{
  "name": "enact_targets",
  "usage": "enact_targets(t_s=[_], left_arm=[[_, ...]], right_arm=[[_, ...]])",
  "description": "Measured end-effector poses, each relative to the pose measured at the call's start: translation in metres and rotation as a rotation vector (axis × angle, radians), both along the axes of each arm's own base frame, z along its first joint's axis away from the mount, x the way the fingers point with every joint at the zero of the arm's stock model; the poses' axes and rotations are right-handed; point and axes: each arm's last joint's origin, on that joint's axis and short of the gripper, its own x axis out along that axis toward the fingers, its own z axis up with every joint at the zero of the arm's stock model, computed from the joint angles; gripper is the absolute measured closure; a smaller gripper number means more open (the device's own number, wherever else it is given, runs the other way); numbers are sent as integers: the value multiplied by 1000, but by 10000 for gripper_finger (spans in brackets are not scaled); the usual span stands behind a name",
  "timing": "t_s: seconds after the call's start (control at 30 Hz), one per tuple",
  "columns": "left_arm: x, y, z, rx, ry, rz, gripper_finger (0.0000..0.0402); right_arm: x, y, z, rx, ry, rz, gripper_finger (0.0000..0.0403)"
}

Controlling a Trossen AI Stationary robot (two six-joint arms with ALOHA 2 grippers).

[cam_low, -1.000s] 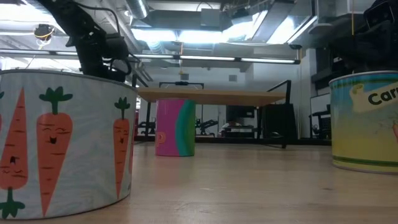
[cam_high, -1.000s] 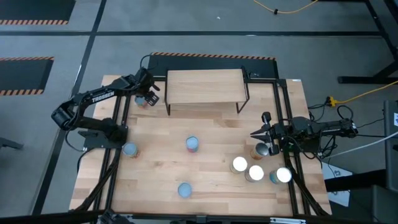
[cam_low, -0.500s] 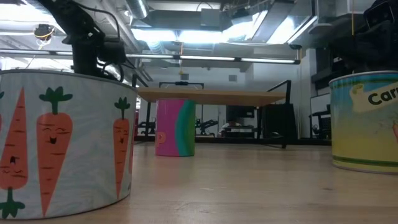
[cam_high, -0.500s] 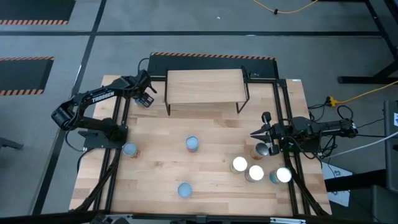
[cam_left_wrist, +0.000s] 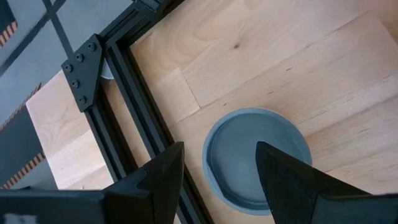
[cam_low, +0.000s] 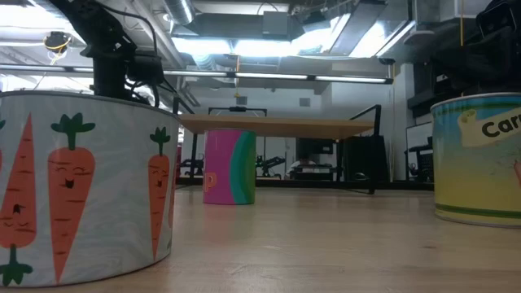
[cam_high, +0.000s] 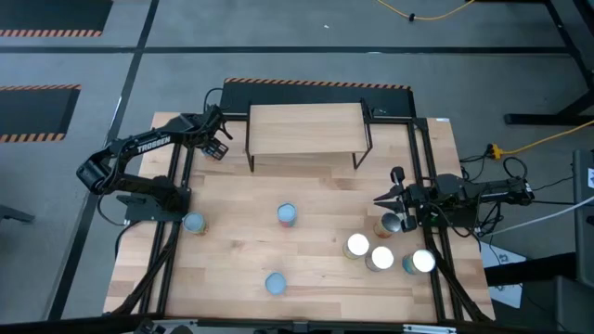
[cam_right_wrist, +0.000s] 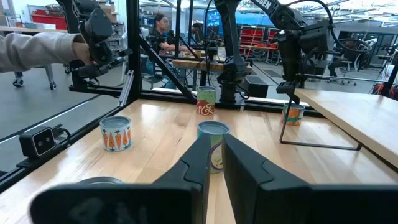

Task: Pick and place cans onto a shelf
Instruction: Put the canned oranges on the shelf

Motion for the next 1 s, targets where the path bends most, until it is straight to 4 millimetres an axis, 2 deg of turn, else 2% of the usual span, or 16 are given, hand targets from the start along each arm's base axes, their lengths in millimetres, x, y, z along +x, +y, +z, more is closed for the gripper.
enact_targets(t_s=[0.2,0.5,0.7,1.0], left_arm=[[1,1,-2,-3,13,3,209],[8,10,-24,-69,92,10,209],[8,11,-27,-82,97,8,211],[9,10,-28,-100,89,-6,259]], right_arm=[[0,0,0,0,0,0,357],[0,0,0,0,0,0,357],[0,0,0,0,0,0,357],[0,0,0,0,0,0,357]])
